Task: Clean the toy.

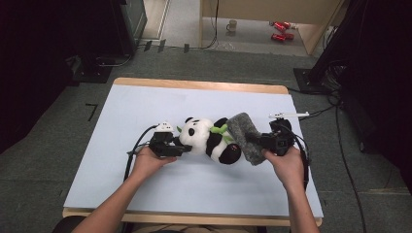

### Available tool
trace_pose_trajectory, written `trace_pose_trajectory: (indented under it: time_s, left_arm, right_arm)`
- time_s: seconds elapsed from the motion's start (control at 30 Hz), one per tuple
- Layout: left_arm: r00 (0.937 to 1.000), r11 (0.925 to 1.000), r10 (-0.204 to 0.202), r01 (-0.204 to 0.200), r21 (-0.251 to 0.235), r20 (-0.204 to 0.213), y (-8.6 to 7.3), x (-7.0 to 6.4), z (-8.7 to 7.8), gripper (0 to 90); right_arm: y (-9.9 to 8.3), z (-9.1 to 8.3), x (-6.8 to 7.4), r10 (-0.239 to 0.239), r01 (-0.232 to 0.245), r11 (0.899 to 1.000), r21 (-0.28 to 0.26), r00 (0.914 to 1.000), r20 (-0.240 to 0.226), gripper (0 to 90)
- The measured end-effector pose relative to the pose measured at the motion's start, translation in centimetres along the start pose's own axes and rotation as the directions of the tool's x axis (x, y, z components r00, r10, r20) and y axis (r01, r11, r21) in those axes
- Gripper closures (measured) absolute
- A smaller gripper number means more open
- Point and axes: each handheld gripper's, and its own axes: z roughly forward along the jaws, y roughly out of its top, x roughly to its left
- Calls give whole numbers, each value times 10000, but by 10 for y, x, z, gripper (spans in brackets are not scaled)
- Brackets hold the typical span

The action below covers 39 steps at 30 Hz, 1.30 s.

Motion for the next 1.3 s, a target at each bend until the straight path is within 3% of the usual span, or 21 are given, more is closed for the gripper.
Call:
trace_pose_trajectory:
  time_s: [0.17, 0.33, 0.47, 0.6, 0.73, 0.83, 0.97, 1.1, 1.2, 1.3]
  left_arm:
    - [9999, 10000, 81, -81, 29, -131, 0, -5, -2, 459]
    - [9998, 9999, -141, 142, 58, -110, 1, -11, -5, 468]
    - [9992, 9993, -358, 359, 66, -151, 0, -20, -6, 475]
    - [9969, 9970, -756, 751, -211, -219, -1, -31, -8, 477]
    - [9970, 9973, -605, 583, -450, -487, -2, -39, -9, 477]
    - [9955, 9957, -725, 686, -629, -617, -5, -43, -9, 478]
    - [9939, 9964, -734, 696, -487, -823, -6, -48, -7, 485]
    - [9957, 9976, -527, 490, -495, -764, -8, -45, -4, 486]
    - [9964, 9986, -246, 208, -480, -813, -8, -43, -2, 489]
    - [9965, 9989, -100, 62, -459, -832, -8, -42, -1, 495]
  right_arm:
    - [8, 1, 32, -556, 548, 9983, -199, 9975, -441, 780]
    - [9, 22, 64, -1318, 1333, 9910, 128, 9878, -833, 780]
    - [9, 44, 78, -1535, 1569, 9872, 295, 9834, -965, 781]
    - [7, 68, 85, -1586, 1627, 9859, 384, 9829, -938, 781]
    - [7, 86, 89, -1594, 1623, 9862, 340, 9843, -758, 780]
    - [7, 96, 93, -1661, 1679, 9856, 195, 9833, -743, 780]
    - [3, 108, 93, -1811, 1825, 9831, 113, 9804, -774, 780]
    - [0, 111, 85, -2026, 2036, 9791, 45, 9762, -774, 781]
    - [-2, 109, 85, -2363, 2368, 9715, 62, 9706, -456, 781]
    - [-5, 107, 80, -2363, 2367, 9716, 40, 9708, -425, 781]
